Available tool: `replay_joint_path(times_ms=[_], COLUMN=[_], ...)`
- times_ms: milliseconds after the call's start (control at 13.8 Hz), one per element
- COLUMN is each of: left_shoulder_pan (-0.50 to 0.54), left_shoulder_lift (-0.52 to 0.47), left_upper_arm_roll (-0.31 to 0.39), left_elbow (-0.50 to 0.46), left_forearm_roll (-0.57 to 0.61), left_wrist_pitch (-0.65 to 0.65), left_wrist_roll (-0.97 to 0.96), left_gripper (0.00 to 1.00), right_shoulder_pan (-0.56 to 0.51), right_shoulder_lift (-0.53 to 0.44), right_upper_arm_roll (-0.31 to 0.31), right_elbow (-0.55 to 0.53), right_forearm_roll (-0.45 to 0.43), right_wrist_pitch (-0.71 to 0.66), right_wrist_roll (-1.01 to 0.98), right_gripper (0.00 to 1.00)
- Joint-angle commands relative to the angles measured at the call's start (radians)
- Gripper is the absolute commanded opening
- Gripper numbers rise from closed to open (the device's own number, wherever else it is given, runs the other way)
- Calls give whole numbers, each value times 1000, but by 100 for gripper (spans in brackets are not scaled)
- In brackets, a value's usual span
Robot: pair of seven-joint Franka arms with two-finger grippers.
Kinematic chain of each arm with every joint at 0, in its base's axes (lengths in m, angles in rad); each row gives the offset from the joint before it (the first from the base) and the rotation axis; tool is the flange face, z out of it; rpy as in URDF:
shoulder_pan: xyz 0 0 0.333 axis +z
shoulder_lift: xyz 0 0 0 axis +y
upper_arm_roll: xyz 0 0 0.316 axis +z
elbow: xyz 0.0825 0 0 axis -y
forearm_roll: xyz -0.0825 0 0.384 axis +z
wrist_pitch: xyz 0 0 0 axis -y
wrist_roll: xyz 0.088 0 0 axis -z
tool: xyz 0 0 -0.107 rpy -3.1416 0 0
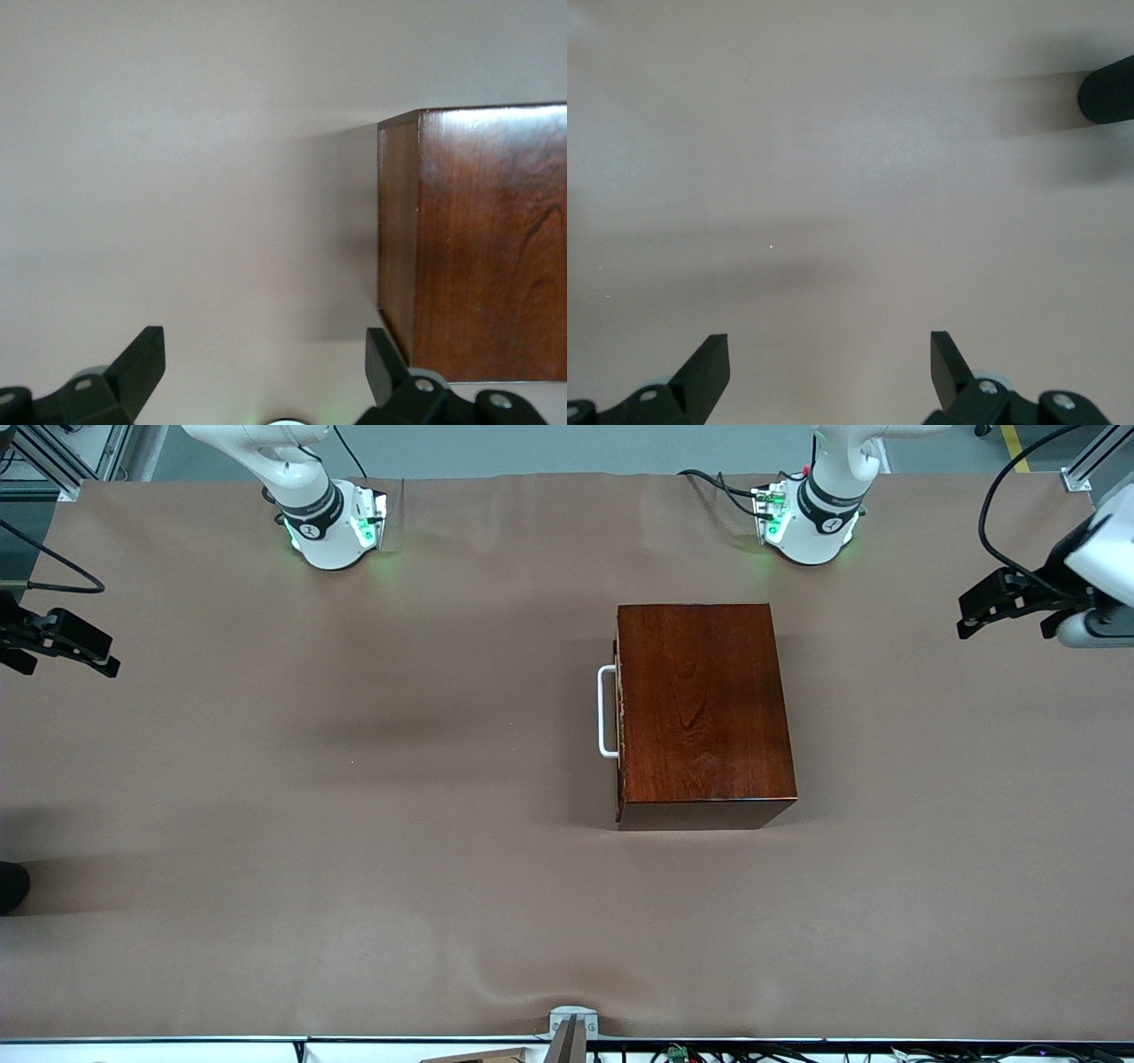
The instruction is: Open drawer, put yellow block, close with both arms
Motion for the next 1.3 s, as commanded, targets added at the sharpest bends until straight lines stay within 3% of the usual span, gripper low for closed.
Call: replay_joint_path(times_ms=[0, 362, 1231], left_shoulder_pan=[-6, 4, 17], left_shoulder_lift=[29, 33, 38], left_upper_arm_roll=[-28, -9, 12], left_elbow=[66, 81, 72], left_forearm_roll=[38, -22, -44], left_wrist_pitch=[-57, -58, -59], left_wrist_roll=[32, -63, -60], left_gripper=[100, 100, 100], right_shoulder_pan=[-26, -38, -38], right_shoulder_lift=[-30, -27, -21], right_upper_arm_roll=[15, 15, 18], right_elbow=[-33, -32, -13], right_forearm_roll=[28, 41, 44], right_wrist_pitch=[11, 10, 5], right_wrist_roll=[-17, -36, -22], right_gripper=[100, 100, 100])
